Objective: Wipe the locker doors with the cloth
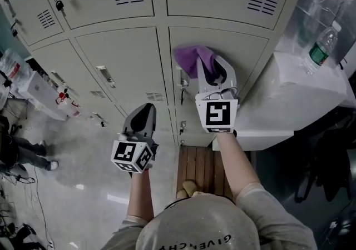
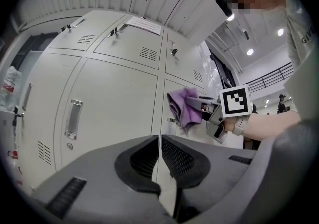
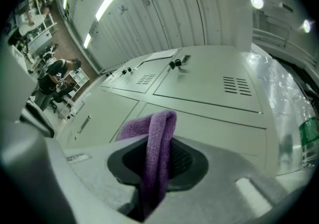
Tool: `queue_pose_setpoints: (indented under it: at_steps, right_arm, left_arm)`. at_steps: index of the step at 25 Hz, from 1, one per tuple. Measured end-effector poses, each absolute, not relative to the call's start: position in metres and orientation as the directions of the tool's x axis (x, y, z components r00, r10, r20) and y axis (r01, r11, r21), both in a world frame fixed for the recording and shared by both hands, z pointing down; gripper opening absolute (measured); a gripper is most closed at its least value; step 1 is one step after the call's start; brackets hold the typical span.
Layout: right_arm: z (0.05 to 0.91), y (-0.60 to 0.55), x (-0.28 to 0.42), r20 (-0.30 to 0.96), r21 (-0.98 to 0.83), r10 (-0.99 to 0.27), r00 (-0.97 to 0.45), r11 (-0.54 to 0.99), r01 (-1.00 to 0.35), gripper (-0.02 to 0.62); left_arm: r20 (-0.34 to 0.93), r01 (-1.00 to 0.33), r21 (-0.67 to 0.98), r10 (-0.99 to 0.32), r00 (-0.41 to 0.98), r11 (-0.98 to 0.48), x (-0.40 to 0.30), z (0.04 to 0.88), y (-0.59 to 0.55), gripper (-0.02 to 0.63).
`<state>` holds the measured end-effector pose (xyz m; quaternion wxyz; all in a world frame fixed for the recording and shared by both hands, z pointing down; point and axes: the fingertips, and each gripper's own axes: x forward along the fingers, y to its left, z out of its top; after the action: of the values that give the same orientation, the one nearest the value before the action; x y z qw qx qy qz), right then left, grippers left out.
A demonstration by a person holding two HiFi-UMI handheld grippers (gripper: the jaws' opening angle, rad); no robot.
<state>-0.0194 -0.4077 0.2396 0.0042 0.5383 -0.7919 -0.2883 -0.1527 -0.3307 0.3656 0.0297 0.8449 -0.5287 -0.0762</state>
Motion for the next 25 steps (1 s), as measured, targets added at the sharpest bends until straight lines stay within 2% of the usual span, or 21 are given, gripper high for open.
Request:
queue_pose_setpoints:
  at_steps: [5,11,25]
  right_arm:
    - [0.251,-0.416,-0.062,-0.258,0.472,-0.839,-0.479,0.323,-0.82,0.061]
    - [0.259,-0.424,-0.068,-0.215,0.52,-0.868,-0.447,0.286,-0.805,0.063]
    - [0.257,-0.419,0.032,-0.23,0.519,-0.93,-0.287,0.133,-0.844,0.072]
  left_arm:
    - [-0.089,-0.924,0.127,-0.932,0.352,-0.361,-0.19,0.368,-0.318,0.018]
    - [-0.083,-0.943,0.136,-0.952,0.294,-0.303,-0.219,0.371,-0.309,0.018]
    - [-0.102,-0.886,0.145,-0.898,0.429,-0.44,-0.159,0.37,-0.336,0.018]
